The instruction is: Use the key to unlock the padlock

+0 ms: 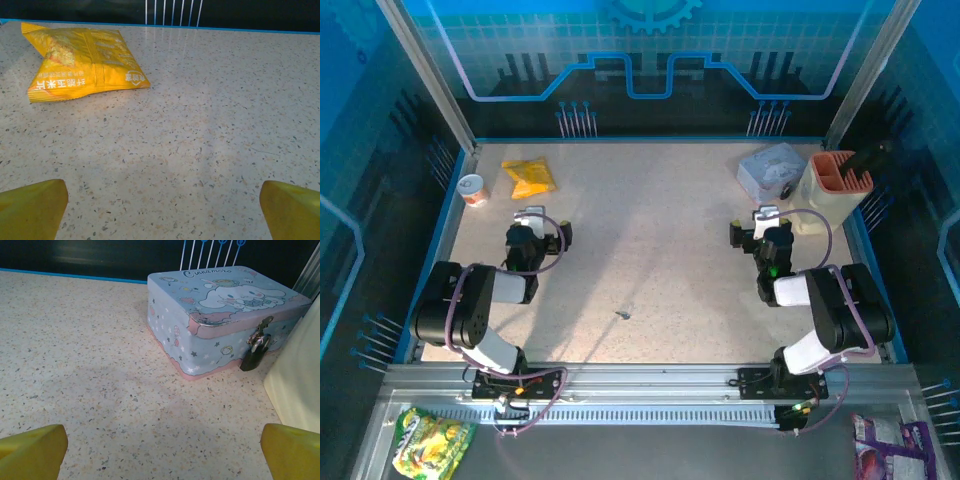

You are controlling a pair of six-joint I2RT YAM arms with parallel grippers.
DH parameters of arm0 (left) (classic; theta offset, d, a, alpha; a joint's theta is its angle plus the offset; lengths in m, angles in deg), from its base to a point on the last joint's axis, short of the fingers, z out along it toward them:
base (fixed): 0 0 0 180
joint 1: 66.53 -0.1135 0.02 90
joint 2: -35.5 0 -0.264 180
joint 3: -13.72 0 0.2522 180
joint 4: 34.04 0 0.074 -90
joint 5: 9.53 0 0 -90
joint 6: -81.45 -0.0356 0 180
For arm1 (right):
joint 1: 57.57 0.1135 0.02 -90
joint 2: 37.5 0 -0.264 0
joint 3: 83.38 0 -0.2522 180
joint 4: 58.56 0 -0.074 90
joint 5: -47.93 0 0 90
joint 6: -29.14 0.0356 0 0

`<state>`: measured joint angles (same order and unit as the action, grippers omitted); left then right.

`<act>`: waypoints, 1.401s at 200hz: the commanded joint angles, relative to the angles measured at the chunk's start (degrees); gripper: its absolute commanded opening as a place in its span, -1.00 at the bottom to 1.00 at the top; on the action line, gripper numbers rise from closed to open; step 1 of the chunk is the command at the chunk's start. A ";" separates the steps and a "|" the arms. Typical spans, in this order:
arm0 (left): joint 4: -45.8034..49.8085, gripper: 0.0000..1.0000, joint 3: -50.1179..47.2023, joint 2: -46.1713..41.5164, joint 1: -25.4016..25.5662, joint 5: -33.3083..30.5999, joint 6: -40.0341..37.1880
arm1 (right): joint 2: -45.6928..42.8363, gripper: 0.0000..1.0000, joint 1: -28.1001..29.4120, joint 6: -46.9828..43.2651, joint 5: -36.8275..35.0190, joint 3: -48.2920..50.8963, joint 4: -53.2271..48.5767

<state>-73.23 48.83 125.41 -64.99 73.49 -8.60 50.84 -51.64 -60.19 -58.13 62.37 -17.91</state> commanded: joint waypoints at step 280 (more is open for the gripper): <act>-1.59 0.99 -6.80 -17.32 5.86 -8.43 -5.01 | -3.09 0.99 5.28 -6.84 -1.01 8.38 16.38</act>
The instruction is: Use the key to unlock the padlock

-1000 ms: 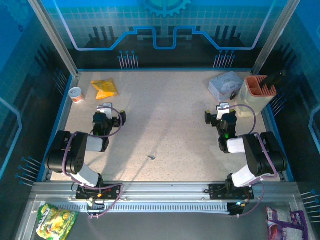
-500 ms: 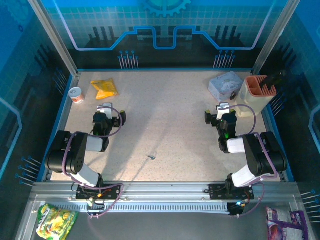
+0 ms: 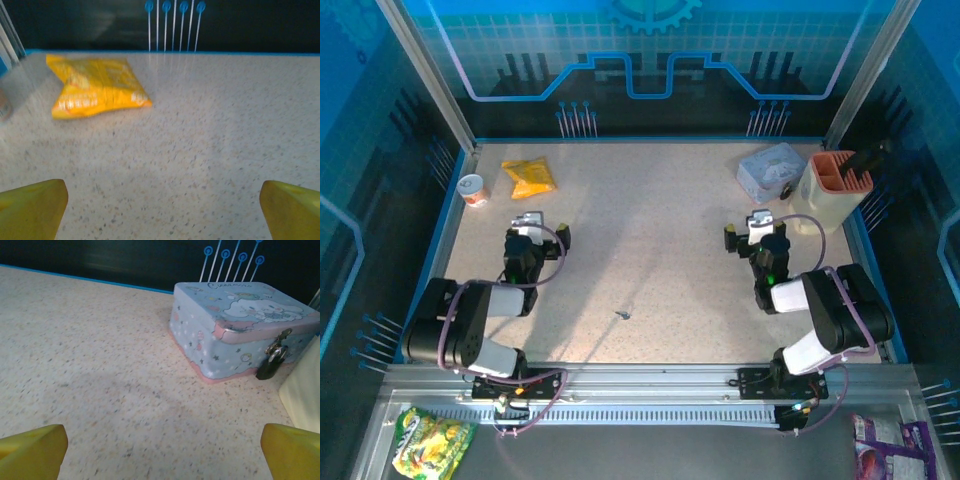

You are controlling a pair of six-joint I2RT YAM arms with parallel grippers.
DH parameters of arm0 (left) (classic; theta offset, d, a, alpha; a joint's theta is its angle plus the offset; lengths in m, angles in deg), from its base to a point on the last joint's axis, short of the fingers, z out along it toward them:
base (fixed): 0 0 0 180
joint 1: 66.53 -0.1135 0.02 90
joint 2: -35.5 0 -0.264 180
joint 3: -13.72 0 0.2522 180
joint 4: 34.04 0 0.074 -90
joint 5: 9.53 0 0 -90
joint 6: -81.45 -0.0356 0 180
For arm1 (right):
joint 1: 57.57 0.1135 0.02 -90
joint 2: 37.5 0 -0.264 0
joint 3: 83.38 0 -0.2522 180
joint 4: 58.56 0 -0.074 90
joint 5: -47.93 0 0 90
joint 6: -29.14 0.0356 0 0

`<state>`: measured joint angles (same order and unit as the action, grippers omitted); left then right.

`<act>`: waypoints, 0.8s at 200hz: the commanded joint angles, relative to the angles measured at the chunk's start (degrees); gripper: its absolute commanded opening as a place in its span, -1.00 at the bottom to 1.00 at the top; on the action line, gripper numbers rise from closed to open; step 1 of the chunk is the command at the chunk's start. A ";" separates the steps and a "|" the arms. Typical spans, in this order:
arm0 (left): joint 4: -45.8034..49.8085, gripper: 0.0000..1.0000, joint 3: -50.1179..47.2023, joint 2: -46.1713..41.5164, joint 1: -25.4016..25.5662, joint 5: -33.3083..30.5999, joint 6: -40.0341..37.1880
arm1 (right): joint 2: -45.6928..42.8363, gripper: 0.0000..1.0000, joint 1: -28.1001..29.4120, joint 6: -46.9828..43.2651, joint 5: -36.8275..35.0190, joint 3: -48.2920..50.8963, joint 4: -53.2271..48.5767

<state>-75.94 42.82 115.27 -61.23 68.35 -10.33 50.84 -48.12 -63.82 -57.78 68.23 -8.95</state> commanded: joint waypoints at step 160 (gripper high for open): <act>70.30 0.99 7.63 -51.06 1.47 6.75 31.77 | -45.82 0.99 2.76 28.99 16.80 -26.52 -87.28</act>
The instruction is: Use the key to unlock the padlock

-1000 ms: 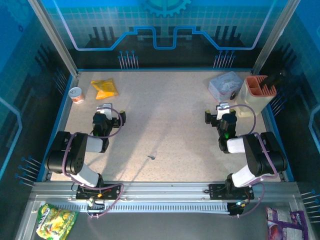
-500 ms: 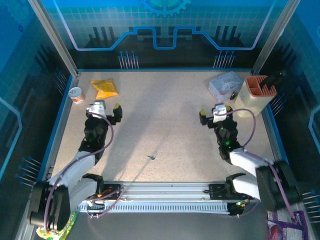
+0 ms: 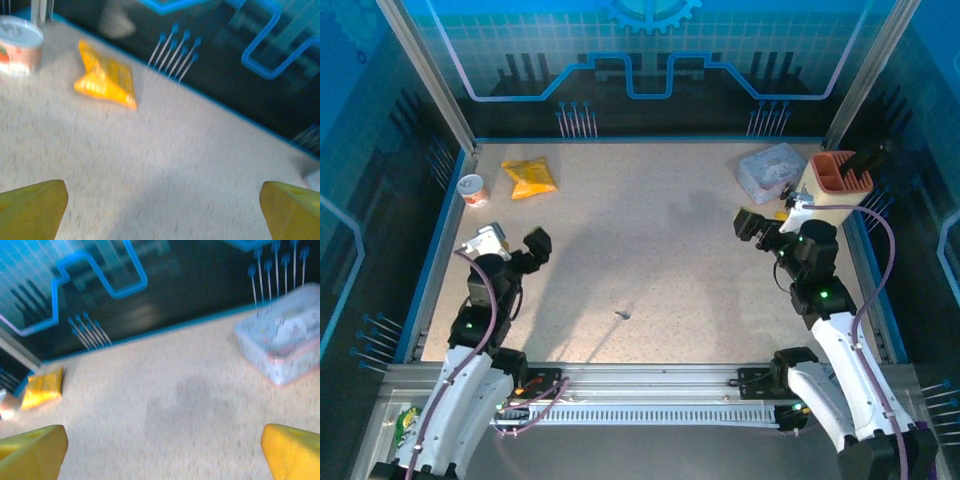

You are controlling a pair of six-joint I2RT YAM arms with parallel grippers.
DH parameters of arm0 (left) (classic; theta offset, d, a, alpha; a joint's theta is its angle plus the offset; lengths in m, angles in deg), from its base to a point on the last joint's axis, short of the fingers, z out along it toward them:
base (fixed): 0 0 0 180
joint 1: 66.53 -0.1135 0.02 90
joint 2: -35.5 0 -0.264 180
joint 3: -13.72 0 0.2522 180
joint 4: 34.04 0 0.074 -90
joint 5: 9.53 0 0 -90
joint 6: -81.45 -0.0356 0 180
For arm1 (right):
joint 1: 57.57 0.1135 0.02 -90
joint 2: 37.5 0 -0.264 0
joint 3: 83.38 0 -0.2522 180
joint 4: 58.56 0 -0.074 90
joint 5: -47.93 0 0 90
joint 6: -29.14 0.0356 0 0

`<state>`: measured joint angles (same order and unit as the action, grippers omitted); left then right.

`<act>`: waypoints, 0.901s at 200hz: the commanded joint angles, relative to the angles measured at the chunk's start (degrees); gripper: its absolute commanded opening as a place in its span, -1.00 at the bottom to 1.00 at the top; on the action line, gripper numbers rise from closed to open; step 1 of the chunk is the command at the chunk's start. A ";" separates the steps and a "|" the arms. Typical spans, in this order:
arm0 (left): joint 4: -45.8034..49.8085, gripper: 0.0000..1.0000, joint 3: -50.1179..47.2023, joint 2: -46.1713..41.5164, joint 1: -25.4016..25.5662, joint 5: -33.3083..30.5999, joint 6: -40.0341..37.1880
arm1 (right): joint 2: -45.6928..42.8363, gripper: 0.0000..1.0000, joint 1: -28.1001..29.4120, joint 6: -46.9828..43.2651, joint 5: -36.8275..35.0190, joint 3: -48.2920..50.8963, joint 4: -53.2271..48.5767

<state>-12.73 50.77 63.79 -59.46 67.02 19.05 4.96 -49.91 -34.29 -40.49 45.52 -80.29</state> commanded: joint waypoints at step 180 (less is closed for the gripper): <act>9.90 0.98 -7.47 -10.88 13.94 9.20 -0.59 | 49.05 0.33 57.50 23.99 -10.74 -18.53 -11.98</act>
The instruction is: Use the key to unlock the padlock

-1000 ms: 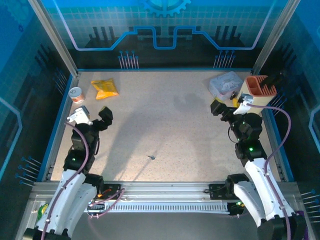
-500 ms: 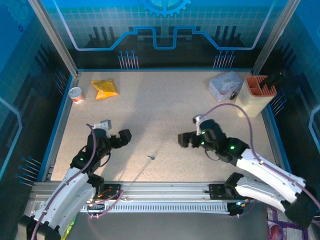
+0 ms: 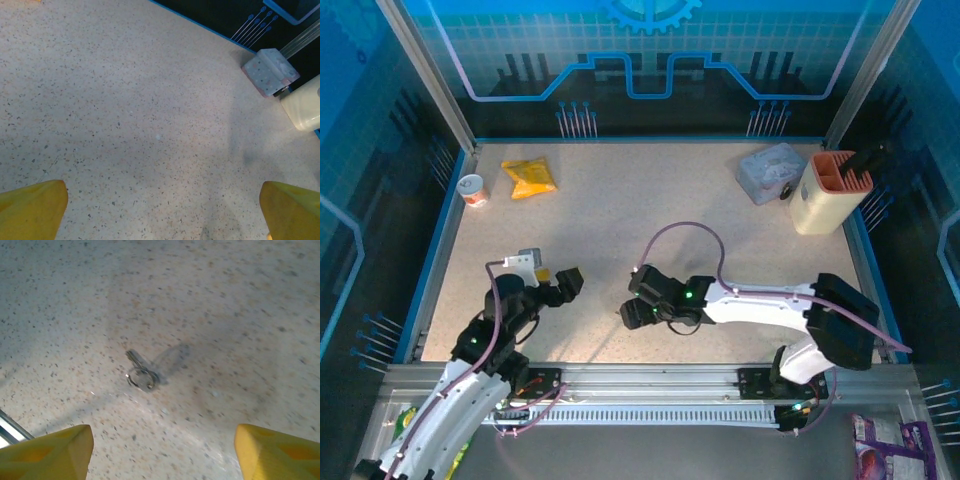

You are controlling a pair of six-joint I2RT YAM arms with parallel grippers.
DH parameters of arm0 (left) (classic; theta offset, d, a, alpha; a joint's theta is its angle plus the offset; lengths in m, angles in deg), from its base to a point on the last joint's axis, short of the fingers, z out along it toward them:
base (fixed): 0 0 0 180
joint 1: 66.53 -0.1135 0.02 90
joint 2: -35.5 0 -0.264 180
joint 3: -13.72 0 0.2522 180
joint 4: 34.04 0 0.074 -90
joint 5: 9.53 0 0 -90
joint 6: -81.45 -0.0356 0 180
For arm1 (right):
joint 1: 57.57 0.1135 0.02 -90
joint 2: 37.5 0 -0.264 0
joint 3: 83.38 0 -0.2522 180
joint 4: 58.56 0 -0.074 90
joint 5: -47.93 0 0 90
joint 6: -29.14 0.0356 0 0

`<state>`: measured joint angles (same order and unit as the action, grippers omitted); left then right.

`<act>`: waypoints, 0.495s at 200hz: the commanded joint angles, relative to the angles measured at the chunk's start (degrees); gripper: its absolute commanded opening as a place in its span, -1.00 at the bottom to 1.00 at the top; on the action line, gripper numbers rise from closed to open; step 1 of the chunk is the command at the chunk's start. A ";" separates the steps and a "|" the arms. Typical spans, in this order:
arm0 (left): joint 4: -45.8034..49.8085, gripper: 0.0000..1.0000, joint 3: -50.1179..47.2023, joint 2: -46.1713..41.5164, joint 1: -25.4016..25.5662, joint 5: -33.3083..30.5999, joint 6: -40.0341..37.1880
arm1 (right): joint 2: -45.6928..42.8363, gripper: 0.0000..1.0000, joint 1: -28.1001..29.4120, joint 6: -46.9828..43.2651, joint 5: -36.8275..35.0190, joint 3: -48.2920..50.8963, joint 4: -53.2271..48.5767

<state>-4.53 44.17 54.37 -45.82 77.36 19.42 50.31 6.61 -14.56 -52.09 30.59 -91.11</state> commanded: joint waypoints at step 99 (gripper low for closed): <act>3.83 0.99 -0.06 -1.62 0.30 -1.26 -0.21 | 15.61 -0.07 5.35 10.69 -7.60 -13.35 -6.68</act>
<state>-2.30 44.13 53.67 -45.82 76.86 19.57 63.95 11.40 -5.44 -56.27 19.05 -94.65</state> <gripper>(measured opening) 0.992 0.466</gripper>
